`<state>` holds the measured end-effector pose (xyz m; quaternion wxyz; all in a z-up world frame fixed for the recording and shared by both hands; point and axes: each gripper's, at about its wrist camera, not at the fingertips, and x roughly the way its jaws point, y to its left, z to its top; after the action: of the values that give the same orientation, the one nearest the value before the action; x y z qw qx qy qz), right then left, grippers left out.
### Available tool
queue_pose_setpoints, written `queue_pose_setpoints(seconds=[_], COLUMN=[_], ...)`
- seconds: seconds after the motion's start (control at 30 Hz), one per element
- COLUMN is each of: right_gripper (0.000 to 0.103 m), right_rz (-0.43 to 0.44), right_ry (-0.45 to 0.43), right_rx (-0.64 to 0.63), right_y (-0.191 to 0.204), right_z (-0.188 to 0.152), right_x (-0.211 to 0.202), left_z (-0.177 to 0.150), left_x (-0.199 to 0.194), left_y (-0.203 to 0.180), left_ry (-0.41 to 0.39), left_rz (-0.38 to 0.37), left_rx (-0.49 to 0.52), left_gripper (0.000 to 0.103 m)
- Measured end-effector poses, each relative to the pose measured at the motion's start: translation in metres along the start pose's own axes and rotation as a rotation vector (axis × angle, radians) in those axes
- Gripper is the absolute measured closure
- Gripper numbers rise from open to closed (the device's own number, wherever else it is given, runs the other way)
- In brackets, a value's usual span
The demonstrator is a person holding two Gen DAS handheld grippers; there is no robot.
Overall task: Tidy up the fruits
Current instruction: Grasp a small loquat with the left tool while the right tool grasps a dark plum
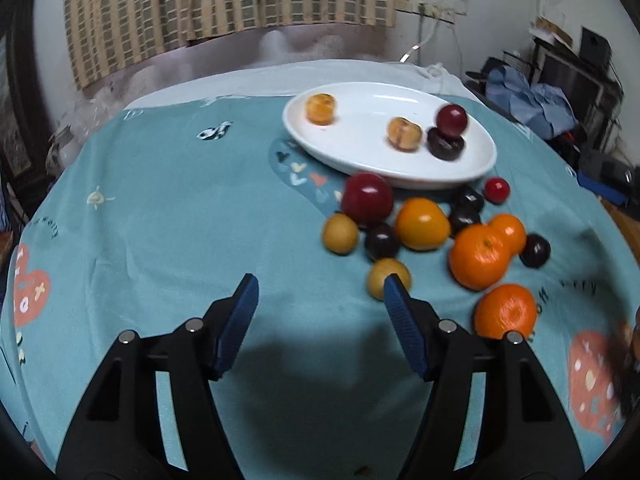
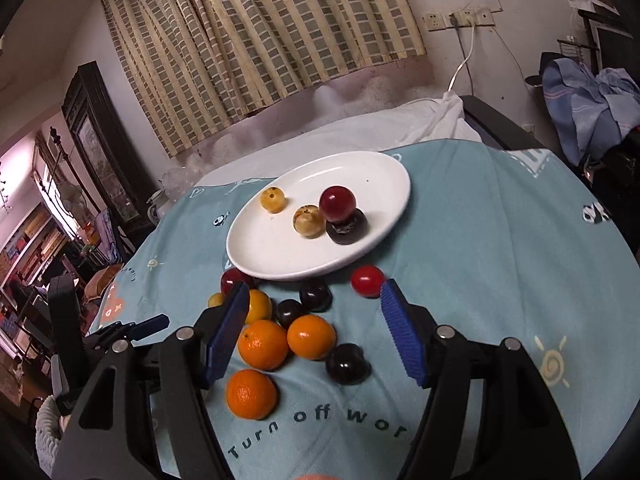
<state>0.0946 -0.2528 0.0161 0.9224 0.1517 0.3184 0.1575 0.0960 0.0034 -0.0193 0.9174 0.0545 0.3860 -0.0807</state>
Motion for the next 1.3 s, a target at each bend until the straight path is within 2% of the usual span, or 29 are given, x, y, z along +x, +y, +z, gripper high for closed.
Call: queue_pose_setpoints(seconds=[0.1,0.27,0.4,0.53,0.67,0.73,0.83,0.97,1.13,1.3], right_gripper=[0.035,0.035,0.035,0.035,0.035,0.035,0.035,0.035,0.035,0.035], right_rz=[0.008,-0.001,-0.012,-0.02,-0.025,-0.026,-0.032,-0.032,-0.069,-0.136], right_ry=[0.001,0.024,0.028,0.027,0.034,0.038,0.045,0.069,0.133,0.173], right_rx=[0.013,0.021,0.014,0.019,0.013,0.008,0.005,-0.009,-0.119,-0.227], right_y=[-0.002,-0.002,-0.001,-0.003,-0.001,-0.001,0.0,0.002,0.014,0.024], right_z=[0.002,0.001,0.0,0.0,-0.001,-0.002,-0.004,-0.008,-0.03,-0.051], right_x=[0.0,0.005,0.005,0.005,0.007,0.008,0.01,0.014,0.02,0.029], left_z=[0.001,0.005,0.008,0.008,0.007,0.007,0.006,0.003,0.0,0.001], left_x=[0.002,0.015,0.023,0.03,0.036,0.035,0.033,0.024,0.01,0.014], left_y=[-0.015,-0.023,-0.029,-0.036,-0.038,-0.036,-0.027,-0.018,0.001,0.013], left_ry=[-0.015,0.019,0.038,0.054,0.067,0.065,0.074,0.058,0.03,0.05], left_rz=[0.003,-0.029,-0.053,-0.086,-0.104,-0.109,-0.13,-0.102,-0.066,-0.071], left_rx=[0.06,0.075,0.086,0.107,0.108,0.094,0.056,0.037,-0.012,-0.059], left_gripper=[0.036,0.037,0.046,0.063,0.066,0.074,0.074,0.074,0.074,0.074])
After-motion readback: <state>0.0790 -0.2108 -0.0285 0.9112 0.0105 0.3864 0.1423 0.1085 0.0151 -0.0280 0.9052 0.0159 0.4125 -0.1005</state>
